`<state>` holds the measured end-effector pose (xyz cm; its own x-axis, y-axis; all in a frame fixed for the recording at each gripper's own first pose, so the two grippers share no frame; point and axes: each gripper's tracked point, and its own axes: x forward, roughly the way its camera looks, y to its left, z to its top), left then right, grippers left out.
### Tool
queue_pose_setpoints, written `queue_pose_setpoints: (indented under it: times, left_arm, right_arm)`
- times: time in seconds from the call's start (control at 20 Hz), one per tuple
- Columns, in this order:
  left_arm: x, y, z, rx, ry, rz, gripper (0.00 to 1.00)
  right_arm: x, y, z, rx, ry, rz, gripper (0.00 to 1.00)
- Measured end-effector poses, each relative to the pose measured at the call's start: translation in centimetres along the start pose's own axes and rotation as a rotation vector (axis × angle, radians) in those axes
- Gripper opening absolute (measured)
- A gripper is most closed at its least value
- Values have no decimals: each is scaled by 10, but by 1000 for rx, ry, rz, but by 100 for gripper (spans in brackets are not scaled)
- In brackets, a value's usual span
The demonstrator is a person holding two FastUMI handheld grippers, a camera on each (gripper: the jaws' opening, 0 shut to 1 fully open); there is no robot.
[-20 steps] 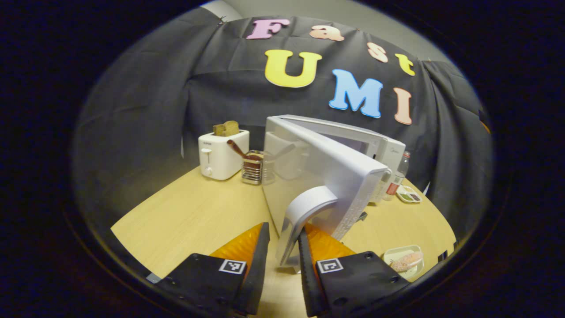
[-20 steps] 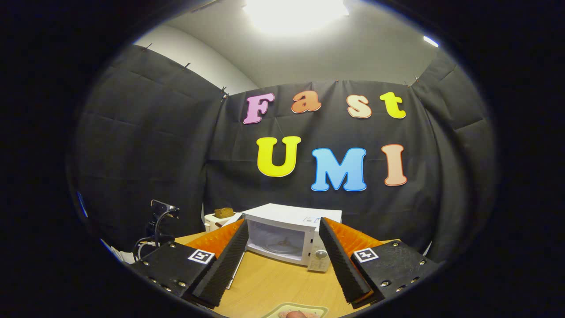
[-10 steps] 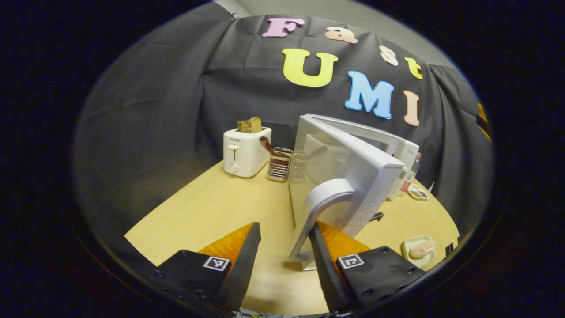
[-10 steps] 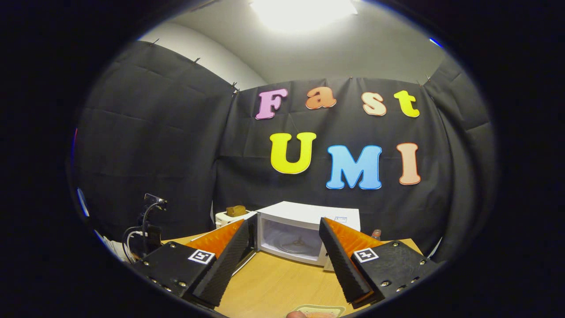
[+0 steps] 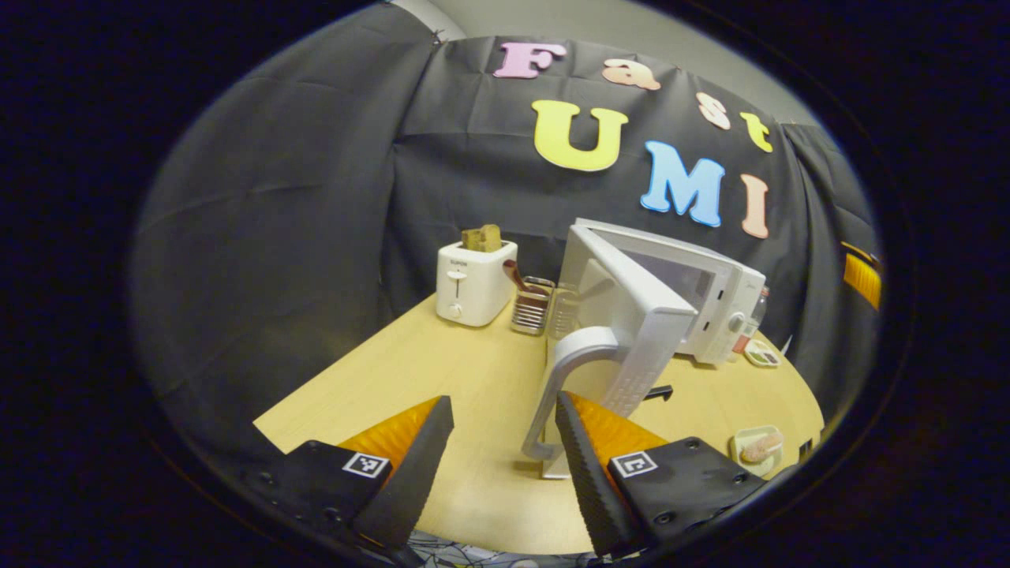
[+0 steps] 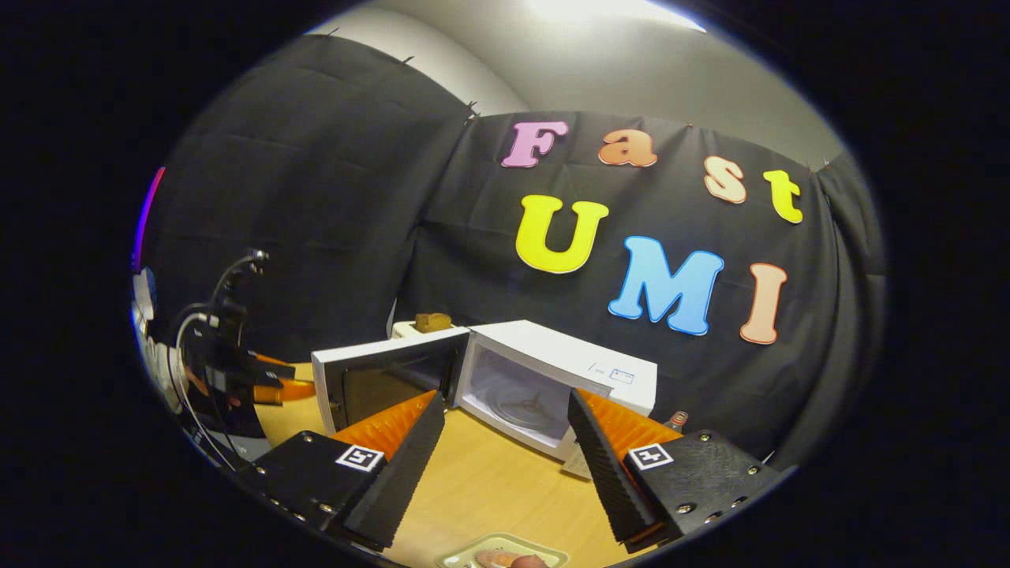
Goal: Open the microwave oven with the left hand, put the food in, and close the microwave oven.
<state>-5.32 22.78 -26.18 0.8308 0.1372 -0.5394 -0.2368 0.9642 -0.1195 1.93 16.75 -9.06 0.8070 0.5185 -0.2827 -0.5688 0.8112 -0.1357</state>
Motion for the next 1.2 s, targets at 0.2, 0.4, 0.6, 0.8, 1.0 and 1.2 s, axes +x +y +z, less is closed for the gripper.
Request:
queue_pose_setpoints:
  times: [0.2,0.4,0.6,0.8,1.0,1.2]
  left_arm:
    - [-47,7,25,-11,-98,110,92]
    - [-96,8,48,-23,-177,195,89]
    - [-137,7,65,-14,-247,265,94]
    - [-161,9,72,51,-285,321,99]
    - [-170,5,65,43,-279,326,94]
    - [-176,12,51,11,-257,344,95]
  right_arm:
    - [7,-1,-57,-51,142,129,97]
    - [-3,10,-122,-151,307,296,98]
    - [-18,15,-191,-226,482,416,98]
    - [-25,17,-239,-257,618,475,98]
    - [-31,16,-271,-351,683,515,98]
    - [-42,14,-298,-404,762,549,96]
